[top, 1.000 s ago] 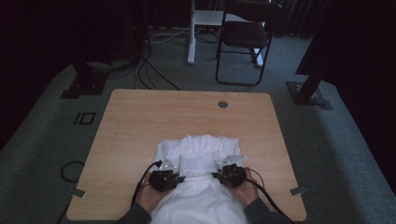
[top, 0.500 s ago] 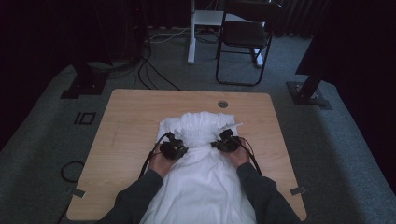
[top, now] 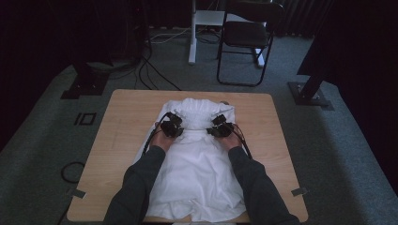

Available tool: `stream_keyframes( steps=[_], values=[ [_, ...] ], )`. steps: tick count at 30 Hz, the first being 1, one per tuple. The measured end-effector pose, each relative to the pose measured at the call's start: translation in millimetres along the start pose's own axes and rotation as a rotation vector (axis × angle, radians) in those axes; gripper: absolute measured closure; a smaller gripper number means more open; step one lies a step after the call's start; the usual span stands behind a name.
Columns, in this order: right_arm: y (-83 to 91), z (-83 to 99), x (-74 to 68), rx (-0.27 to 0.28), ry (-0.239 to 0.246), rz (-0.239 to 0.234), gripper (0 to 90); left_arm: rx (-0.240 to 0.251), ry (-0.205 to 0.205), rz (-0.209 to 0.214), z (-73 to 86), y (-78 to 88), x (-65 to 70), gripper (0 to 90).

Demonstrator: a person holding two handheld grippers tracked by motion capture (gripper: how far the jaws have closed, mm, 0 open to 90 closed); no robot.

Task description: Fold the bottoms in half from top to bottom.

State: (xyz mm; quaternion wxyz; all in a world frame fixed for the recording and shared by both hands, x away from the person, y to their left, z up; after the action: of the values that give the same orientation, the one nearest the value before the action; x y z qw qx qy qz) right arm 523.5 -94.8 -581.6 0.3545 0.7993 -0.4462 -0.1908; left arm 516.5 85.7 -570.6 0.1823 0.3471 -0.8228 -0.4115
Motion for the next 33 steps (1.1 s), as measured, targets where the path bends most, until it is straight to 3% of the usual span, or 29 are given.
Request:
stream_keyframes(
  steps=[3,4,6,8,11,13,14,15,16,19,20,21,22,25,26,27,29,31,33],
  values=[
    [15.3,-10.2,5.5,0.062,-0.100,-0.036,84.1,0.063,-0.007,0.031,-6.6,22.5,6.5,83.8],
    [25.4,-13.8,6.9,0.095,-0.107,-0.051,84.1,0.098,-0.017,0.047,-10.6,35.2,8.9,83.9],
    [51.6,-21.3,7.3,0.163,-0.096,-0.059,84.1,0.194,-0.022,0.079,-20.0,64.4,17.9,84.2],
    [82.5,-28.9,4.9,0.232,-0.064,-0.059,84.1,0.273,-0.060,0.095,-25.8,95.8,31.7,84.2],
    [131.3,-35.3,-4.6,0.324,-0.007,-0.064,84.1,0.356,-0.127,0.113,-24.0,135.2,54.8,84.2],
    [157.5,-31.2,-14.6,0.360,0.027,-0.079,84.1,0.380,-0.163,0.120,-15.2,152.4,68.4,84.1],
    [157.5,-31.2,-14.6,0.360,0.027,-0.079,84.1,0.380,-0.163,0.120,-15.2,152.4,68.4,84.0],
    [166.5,-25.5,-20.4,0.364,0.047,-0.090,84.1,0.380,-0.179,0.141,0.9,158.5,80.4,84.0],
    [174.5,-7.3,-32.0,0.344,0.059,-0.119,84.1,0.367,-0.189,0.146,9.0,157.3,84.6,83.8],
    [168.4,28.7,-48.6,0.287,0.085,-0.137,84.1,0.314,-0.177,0.193,44.2,142.1,98.2,82.7],
    [168.4,28.7,-48.6,0.287,0.085,-0.137,84.1,0.314,-0.177,0.193,44.2,142.1,98.2,82.3],
    [164.1,39.4,-52.8,0.264,0.098,-0.133,84.0,0.245,-0.154,0.229,76.7,117.2,105.9,82.3],
    [145.3,74.2,-65.0,0.187,0.116,-0.136,84.0,0.214,-0.132,0.247,87.8,105.7,106.7,81.1],
    [117.9,106.4,-72.7,0.077,0.110,-0.152,81.8,0.137,-0.048,0.277,112.1,75.2,104.4,72.6],
    [112.2,111.6,-73.1,0.065,0.097,-0.158,76.7,0.132,-0.030,0.278,115.9,69.2,103.0,69.7],
    [108.9,114.5,-72.6,0.061,0.075,-0.170,67.4,0.144,-0.001,0.294,116.8,67.8,102.5,66.4],
    [109.4,115.1,-72.0,0.052,0.027,-0.211,51.2,0.187,0.006,0.300,112.8,76.6,102.4,58.2],
    [121.3,110.8,-70.6,0.104,0.023,-0.222,43.0,0.245,0.008,0.292,104.7,92.6,100.0,50.1],
    [135.0,104.4,-65.9,0.168,0.013,-0.228,39.8,0.300,0.014,0.281,95.1,108.9,94.5,49.7]
  ],
)
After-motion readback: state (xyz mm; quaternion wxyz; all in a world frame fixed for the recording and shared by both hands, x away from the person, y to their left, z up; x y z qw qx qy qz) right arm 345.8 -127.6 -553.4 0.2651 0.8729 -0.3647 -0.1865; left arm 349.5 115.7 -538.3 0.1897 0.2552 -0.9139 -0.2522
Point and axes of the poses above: each handheld gripper's, and its own axes: y roughly backward along the jaws, z roughly out of its underside, x roughly to its right, the point moved 6 cm from there along -y, roughly forward along the jaws, and after that the axes turned 10 degrees about z, right-handed, at the moved point
